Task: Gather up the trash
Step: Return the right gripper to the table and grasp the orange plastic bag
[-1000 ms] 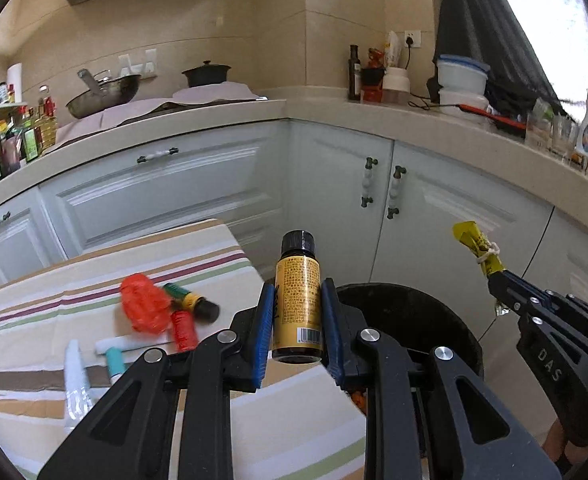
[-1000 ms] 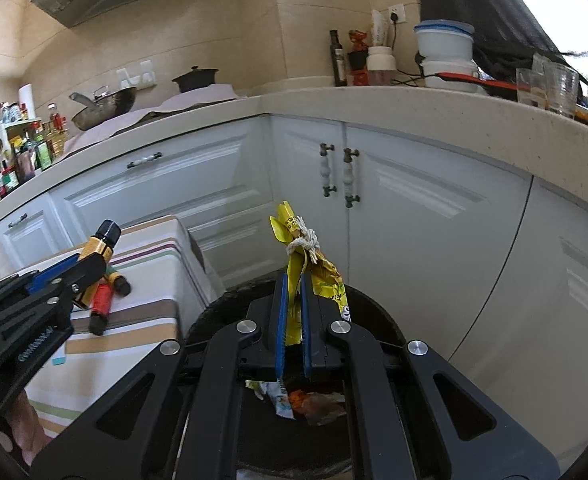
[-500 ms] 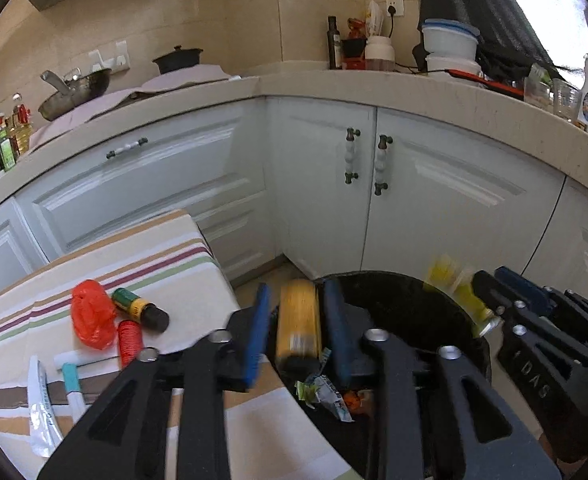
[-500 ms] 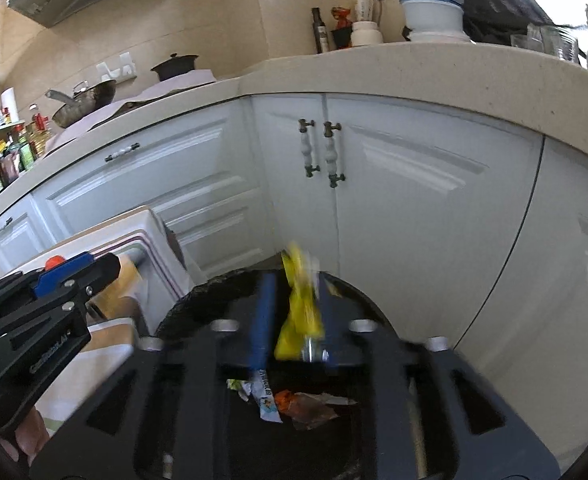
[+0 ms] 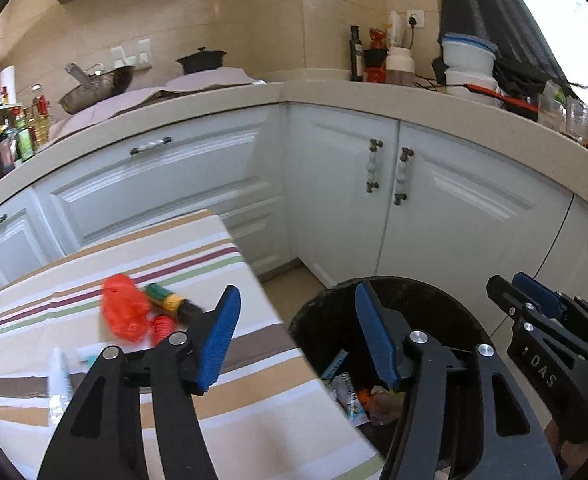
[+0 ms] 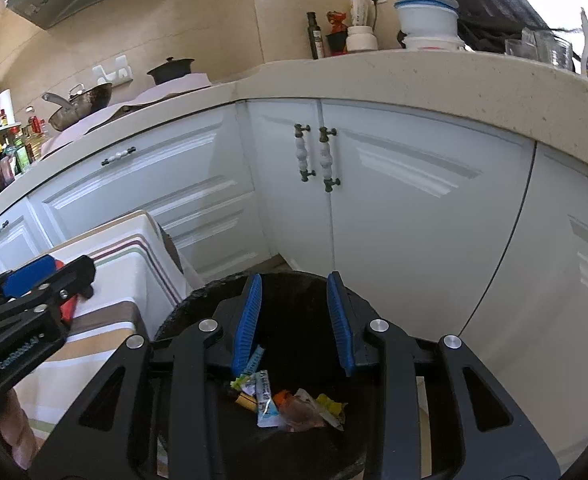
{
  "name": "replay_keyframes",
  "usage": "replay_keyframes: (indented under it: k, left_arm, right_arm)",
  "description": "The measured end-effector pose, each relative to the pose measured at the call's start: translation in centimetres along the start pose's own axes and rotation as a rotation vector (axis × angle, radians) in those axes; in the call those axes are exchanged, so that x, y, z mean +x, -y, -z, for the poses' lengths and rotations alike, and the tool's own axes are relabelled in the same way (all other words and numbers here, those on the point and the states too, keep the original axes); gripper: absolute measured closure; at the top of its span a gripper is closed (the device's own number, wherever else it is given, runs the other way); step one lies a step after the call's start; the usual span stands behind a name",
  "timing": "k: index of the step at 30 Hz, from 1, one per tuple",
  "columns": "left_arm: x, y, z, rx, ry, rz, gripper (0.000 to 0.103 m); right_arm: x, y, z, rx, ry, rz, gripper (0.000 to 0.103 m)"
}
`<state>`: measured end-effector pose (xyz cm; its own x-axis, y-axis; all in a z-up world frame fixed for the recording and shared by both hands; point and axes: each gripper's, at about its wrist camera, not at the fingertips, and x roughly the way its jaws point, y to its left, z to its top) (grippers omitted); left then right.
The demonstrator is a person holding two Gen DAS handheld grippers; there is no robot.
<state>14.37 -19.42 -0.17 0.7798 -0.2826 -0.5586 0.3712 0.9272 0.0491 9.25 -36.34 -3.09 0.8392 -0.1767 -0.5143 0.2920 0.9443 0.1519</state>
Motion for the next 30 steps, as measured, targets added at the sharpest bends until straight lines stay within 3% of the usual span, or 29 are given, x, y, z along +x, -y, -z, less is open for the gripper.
replay_keyframes:
  k: [7,15,30]
  left_arm:
    - [-3.0,-4.9,1.3,-0.052,-0.001,-0.094,0.038]
    - [-6.1,-11.7,3.5,-0.121,-0.005,-0.244,0.035]
    - [-8.9,-22.9,7.5,-0.287,-0.041,-0.437,0.035]
  right_arm:
    - [-0.9,-3.8,-0.4,-0.045,0.004,-0.073,0.069]
    - [-1.4,-10.7,-0.1,-0.131,-0.018,-0.199,0.069]
    - [0.1,-22.6,1.6,-0.292,-0.101,-0.359,0.069]
